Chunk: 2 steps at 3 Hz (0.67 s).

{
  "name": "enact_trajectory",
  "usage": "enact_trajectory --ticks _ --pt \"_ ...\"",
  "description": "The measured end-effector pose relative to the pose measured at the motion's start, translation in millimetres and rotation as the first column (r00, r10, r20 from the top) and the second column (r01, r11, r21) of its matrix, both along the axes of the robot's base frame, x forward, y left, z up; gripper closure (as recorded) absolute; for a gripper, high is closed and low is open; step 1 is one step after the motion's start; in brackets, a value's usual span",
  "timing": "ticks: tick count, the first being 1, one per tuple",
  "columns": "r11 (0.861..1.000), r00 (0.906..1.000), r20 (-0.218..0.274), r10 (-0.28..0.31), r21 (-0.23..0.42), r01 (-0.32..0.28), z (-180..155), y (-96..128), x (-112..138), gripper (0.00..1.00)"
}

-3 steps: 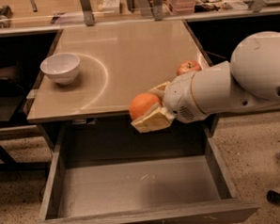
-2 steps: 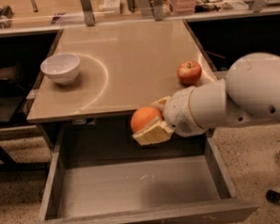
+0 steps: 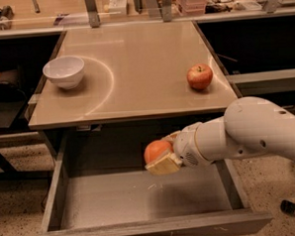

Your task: Place orange into top drawer

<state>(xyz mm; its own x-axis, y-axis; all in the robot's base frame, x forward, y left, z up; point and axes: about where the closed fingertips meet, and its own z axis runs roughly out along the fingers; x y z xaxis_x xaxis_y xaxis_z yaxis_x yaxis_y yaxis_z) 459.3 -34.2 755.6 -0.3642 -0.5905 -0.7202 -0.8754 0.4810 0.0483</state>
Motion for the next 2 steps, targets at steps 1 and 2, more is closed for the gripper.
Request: enact_trajectory --ticks 1,2 --pt "1.000 0.9983 -0.056 -0.014 -0.003 0.014 -35.4 -0.8 -0.9 1.00" --pt "1.000 0.9982 -0.058 -0.014 -0.002 0.014 -36.7 -0.6 -1.0 1.00"
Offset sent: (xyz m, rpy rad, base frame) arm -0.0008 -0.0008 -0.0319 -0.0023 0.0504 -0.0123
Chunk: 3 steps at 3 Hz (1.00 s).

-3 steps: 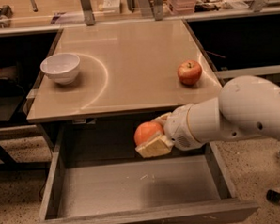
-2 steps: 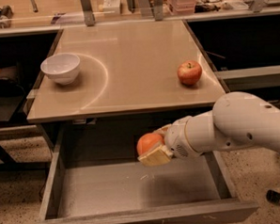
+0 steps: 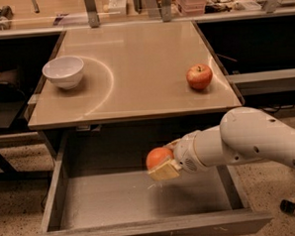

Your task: Place orange into top drawer

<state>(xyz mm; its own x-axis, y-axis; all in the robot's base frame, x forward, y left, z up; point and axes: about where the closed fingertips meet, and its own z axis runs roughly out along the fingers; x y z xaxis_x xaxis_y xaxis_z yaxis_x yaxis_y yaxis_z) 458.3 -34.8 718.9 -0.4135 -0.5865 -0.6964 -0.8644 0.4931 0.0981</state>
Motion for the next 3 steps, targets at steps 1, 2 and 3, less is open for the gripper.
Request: enact_trajectory --ticks 1,2,3 --pt "1.000 0.9996 -0.019 -0.019 0.014 0.020 -11 5 -5 1.00" --pt "0.996 0.9970 -0.052 -0.057 0.064 0.060 -41 22 -4 1.00" --pt "0.990 0.9941 -0.069 -0.084 0.103 0.091 -64 33 5 1.00"
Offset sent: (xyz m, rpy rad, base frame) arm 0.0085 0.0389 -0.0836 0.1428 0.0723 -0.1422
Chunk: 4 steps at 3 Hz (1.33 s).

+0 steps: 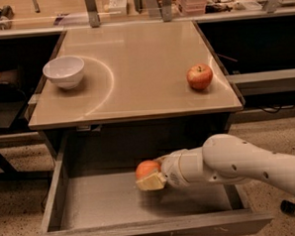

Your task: Place orange into top drawer

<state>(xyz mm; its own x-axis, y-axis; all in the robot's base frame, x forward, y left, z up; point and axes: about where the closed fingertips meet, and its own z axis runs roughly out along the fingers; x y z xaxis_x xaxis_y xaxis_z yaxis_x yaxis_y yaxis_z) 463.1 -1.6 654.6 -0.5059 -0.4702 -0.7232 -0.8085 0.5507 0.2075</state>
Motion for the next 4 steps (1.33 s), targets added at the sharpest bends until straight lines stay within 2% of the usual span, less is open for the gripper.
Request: enact_trajectory --ticks 1,3,4 --pt "0.999 0.9996 -0.023 -0.017 0.027 0.018 -20 9 2 1.00" --pt "0.998 0.9973 -0.073 0.003 0.060 0.001 -48 22 -1 1.00" --pt "0.998 0.9972 -0.074 0.003 0.060 0.001 -48 23 -1 0.82"
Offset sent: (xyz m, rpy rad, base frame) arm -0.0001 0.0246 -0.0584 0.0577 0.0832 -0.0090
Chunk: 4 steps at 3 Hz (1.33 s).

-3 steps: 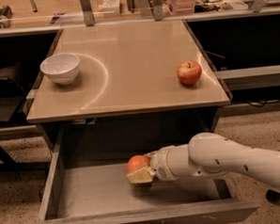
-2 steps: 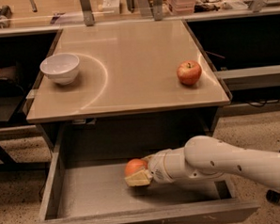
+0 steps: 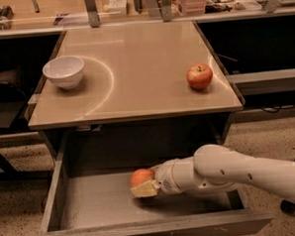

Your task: Place orange into top drawer

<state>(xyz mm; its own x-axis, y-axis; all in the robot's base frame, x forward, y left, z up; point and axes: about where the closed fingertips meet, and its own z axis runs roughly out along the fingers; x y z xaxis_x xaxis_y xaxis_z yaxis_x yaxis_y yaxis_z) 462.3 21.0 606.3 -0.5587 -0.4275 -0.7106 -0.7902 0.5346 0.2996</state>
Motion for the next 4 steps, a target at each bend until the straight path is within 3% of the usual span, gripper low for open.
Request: enact_trajectory --ticks 3,4 --pt "1.000 1.0000 0.000 0.000 0.000 0.000 0.0 0.1 0.0 0.12" --pt "1.000 1.0000 0.000 0.000 0.000 0.000 0.0 0.1 0.0 0.00"
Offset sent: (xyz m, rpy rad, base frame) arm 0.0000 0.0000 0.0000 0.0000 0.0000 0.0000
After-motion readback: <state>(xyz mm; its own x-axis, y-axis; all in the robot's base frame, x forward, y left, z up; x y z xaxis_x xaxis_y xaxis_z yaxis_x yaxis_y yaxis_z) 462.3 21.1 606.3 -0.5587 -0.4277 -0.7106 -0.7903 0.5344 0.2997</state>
